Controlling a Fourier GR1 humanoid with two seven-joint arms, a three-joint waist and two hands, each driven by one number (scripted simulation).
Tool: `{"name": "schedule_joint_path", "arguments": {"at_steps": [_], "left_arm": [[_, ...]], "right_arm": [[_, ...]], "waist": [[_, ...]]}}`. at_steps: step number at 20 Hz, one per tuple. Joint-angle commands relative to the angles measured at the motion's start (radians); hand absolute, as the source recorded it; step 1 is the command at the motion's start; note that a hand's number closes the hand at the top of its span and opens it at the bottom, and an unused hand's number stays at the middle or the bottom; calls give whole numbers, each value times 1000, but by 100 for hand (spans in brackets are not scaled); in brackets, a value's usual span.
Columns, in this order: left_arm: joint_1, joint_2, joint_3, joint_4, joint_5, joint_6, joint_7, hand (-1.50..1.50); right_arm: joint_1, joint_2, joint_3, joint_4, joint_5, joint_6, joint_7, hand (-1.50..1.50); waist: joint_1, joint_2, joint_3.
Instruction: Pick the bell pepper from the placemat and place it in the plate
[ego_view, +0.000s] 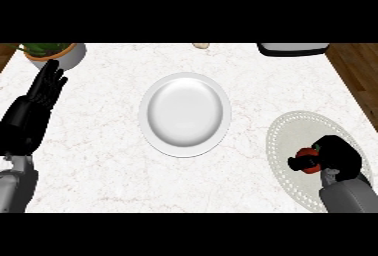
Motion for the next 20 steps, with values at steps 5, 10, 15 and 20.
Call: {"name": "schedule_joint_path", "arguments": {"at_steps": [5, 10, 15, 20], "left_arm": [[30, 13, 30, -1, 4, 10, 8, 0], [47, 10, 18, -22, -4, 6, -2, 0], [27, -3, 0, -32, 2, -1, 9, 0], [0, -5, -13, -27, 7, -24, -1, 0]], "right_arm": [[230, 118, 107, -265, 263, -111, 251, 150], [254, 207, 183, -510, 468, -107, 281, 150], [233, 363, 323, -700, 716, -70, 292, 150], [206, 416, 510, -778, 920, -30, 385, 150]], "waist": [[-59, -3, 11], [-30, 2, 12], [7, 15, 16], [46, 33, 20]]}}
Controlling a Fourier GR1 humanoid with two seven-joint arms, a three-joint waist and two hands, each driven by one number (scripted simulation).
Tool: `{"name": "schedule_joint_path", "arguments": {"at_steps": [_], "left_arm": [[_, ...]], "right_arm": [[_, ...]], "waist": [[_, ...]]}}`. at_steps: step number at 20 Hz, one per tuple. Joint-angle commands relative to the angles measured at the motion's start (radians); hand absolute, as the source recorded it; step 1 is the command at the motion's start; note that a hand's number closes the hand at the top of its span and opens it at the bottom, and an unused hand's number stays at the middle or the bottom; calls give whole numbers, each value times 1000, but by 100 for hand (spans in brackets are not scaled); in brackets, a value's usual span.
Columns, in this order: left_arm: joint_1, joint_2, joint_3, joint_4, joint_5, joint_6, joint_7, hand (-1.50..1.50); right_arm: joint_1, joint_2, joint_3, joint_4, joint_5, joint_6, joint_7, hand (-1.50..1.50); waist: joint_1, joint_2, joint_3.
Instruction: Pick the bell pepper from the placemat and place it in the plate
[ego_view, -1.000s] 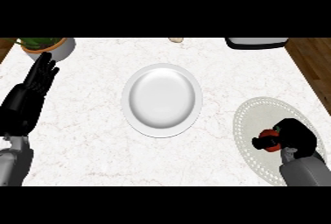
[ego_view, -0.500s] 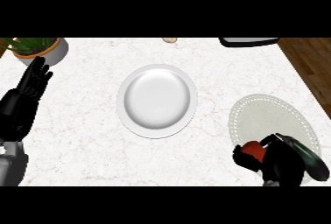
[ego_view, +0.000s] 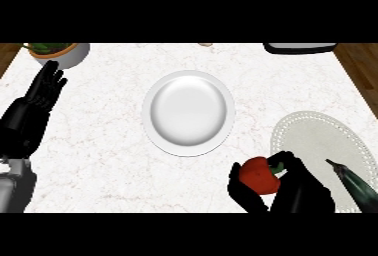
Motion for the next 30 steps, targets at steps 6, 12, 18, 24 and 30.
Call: {"name": "schedule_joint_path", "arguments": {"at_steps": [6, 12, 18, 24, 30], "left_arm": [[-63, -27, -36, -2, -9, -4, 11, 0], [-62, -25, -41, 4, -10, -24, -8, 0], [-95, -48, -59, 17, -9, -29, -14, 0], [-123, -43, -57, 30, 1, -44, 5, 0], [-123, -64, -77, 32, -20, -35, -10, 0]], "right_arm": [[-158, 58, 145, -41, 144, 103, 291, 150], [-343, 59, -7, 78, 10, 50, 291, 150], [-502, 59, -146, 266, -133, -23, 291, 150], [-652, 59, -262, 512, -212, -50, 285, 150], [-786, 59, -365, 780, -302, -104, 222, 150]], "waist": [[60, 28, 5], [103, 40, 7], [127, 47, 8], [139, 49, 8], [151, 54, 8]]}}
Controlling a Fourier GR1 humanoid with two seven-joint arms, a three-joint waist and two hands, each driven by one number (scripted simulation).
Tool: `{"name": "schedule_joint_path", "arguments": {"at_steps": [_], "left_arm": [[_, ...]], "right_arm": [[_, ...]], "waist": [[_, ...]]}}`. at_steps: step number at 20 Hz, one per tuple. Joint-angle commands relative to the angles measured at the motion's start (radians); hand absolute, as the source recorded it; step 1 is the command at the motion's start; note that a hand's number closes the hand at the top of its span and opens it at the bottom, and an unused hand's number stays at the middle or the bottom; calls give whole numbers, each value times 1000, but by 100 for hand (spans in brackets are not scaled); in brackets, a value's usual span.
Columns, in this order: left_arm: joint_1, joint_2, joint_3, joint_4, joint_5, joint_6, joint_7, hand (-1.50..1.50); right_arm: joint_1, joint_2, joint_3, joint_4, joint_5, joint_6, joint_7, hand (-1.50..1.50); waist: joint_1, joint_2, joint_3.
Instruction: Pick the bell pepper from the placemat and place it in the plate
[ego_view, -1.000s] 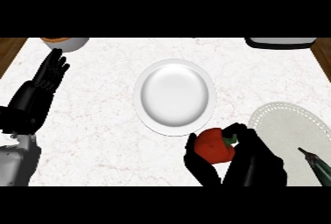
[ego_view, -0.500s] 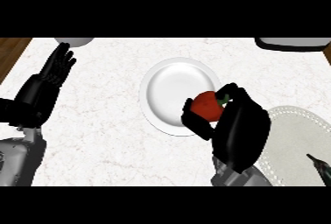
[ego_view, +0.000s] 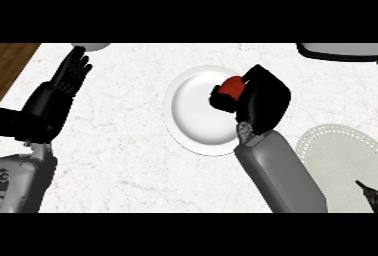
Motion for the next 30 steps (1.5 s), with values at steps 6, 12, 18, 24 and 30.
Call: {"name": "schedule_joint_path", "arguments": {"at_steps": [6, 12, 18, 24, 30], "left_arm": [[-34, -44, -38, 14, -27, 23, 10, 0], [-57, -3, 7, 39, -27, 14, 7, 0], [20, -17, 1, 22, -7, -5, -16, 0], [-10, -38, -21, 15, -52, 39, 25, 0], [51, 1, 35, 23, -34, 13, -24, 0]], "right_arm": [[-99, 10, -122, 272, -125, -312, 161, -150], [-165, 10, -173, 382, -218, -509, 1, -150], [-195, 10, -255, 455, -164, -770, -80, -150], [-212, 10, -191, 458, -174, -973, -25, -150], [-53, 11, -113, 284, -120, -1029, 55, -150]], "waist": [[13, 9, 2], [9, 6, 2], [5, 1, 1], [-29, -14, 1], [-71, -31, -1]]}}
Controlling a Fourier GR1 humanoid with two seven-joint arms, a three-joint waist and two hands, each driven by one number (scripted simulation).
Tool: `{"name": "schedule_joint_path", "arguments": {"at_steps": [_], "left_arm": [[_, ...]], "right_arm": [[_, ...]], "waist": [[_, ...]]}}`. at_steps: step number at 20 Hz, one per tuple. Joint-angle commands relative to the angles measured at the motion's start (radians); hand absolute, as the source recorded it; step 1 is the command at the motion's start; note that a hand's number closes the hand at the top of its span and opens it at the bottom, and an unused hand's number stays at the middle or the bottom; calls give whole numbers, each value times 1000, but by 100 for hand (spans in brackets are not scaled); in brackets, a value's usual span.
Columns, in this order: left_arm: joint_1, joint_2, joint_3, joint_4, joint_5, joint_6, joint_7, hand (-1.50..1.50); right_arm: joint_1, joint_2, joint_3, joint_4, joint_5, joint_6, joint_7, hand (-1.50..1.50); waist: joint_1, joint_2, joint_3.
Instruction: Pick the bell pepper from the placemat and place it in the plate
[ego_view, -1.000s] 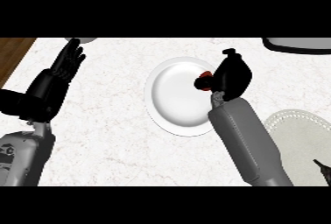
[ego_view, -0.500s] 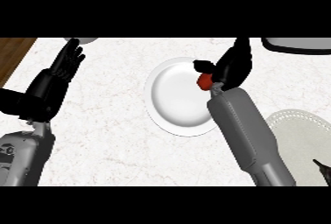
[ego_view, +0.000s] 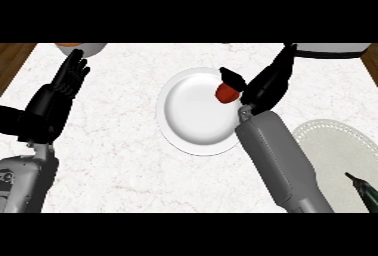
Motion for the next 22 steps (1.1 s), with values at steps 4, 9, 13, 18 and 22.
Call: {"name": "schedule_joint_path", "arguments": {"at_steps": [4, 9, 13, 18, 22], "left_arm": [[6, 11, 32, 24, 4, 3, 7, 0], [56, 24, 44, -67, 41, -25, 48, 0], [30, -7, 26, -48, 4, 16, 46, 0], [131, 5, 37, -70, -1, -22, -25, 0], [57, 32, 64, -54, 15, -46, 28, 0]], "right_arm": [[213, 3, 116, -255, 95, -136, 192, -150], [496, 3, 228, -492, 193, -104, 192, -150], [660, 3, 302, -719, 269, -6, 223, -150], [977, 3, 430, -963, 393, 2, 171, -150], [1086, 3, 493, -1094, 489, 90, 178, -150]], "waist": [[-51, -13, -1], [-46, -12, 0], [-61, -10, 0], [-52, -6, 0], [-44, -1, 0]]}}
